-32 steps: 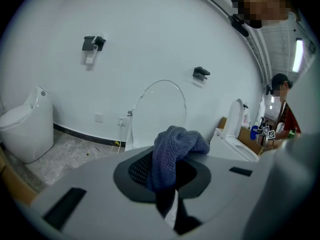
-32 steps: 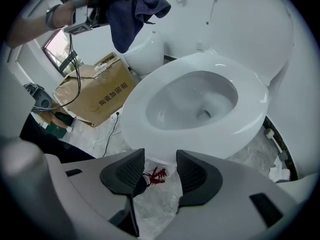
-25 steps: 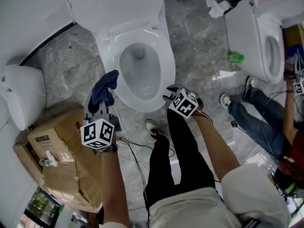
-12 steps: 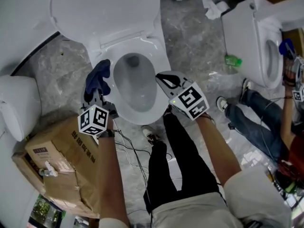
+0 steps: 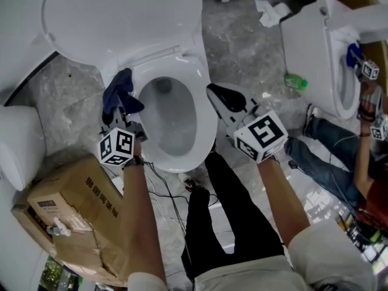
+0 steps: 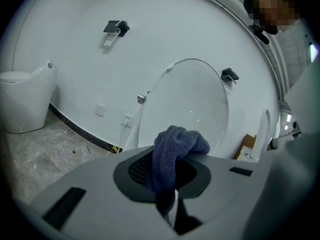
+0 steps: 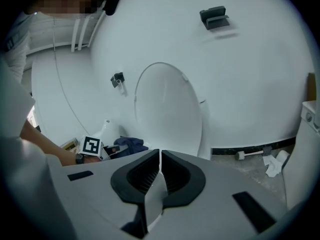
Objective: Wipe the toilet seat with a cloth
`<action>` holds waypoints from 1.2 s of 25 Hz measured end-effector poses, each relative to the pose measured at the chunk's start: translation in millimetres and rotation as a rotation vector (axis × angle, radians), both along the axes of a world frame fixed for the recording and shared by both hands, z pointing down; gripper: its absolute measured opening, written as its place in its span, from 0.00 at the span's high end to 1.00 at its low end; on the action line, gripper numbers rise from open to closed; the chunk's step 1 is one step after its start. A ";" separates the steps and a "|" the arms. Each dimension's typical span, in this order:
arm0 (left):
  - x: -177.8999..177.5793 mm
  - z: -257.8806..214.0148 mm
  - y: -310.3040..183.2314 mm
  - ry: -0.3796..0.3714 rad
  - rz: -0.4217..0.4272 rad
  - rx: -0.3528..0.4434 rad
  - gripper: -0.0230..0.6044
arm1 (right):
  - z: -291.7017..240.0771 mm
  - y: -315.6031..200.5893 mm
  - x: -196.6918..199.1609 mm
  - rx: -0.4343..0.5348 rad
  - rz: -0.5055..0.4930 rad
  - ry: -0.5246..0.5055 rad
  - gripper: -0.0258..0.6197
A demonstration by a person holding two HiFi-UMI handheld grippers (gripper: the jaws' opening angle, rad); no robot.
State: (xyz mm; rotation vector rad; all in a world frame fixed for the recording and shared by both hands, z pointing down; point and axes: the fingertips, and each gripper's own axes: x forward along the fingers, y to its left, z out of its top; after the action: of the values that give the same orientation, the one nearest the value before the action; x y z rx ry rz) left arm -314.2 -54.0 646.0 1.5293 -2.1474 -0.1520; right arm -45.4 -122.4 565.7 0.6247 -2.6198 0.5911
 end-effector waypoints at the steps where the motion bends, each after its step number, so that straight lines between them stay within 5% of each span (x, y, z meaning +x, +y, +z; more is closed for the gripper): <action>1: 0.2 4.6 -4.2 -0.005 0.000 -0.003 0.90 | -0.2 -1.3 1.6 0.003 0.001 0.000 0.91; 14: 35.1 55.7 -42.1 -0.126 0.044 -0.176 0.90 | 11.8 -3.0 35.4 -0.017 0.024 0.011 0.91; 24: 73.8 74.0 -67.7 -0.035 0.060 -0.154 0.90 | 17.8 -7.6 68.9 -0.012 0.060 0.038 0.91; 30: 111.6 74.2 -89.2 0.014 0.173 -0.113 0.90 | 21.3 -5.7 78.5 -0.012 0.066 0.052 0.90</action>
State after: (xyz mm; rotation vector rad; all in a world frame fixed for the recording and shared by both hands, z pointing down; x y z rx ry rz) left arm -202.6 -143.2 720.2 1.6333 -1.9659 0.0177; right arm 33.1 -128.1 587.0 0.7157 -2.5537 0.6019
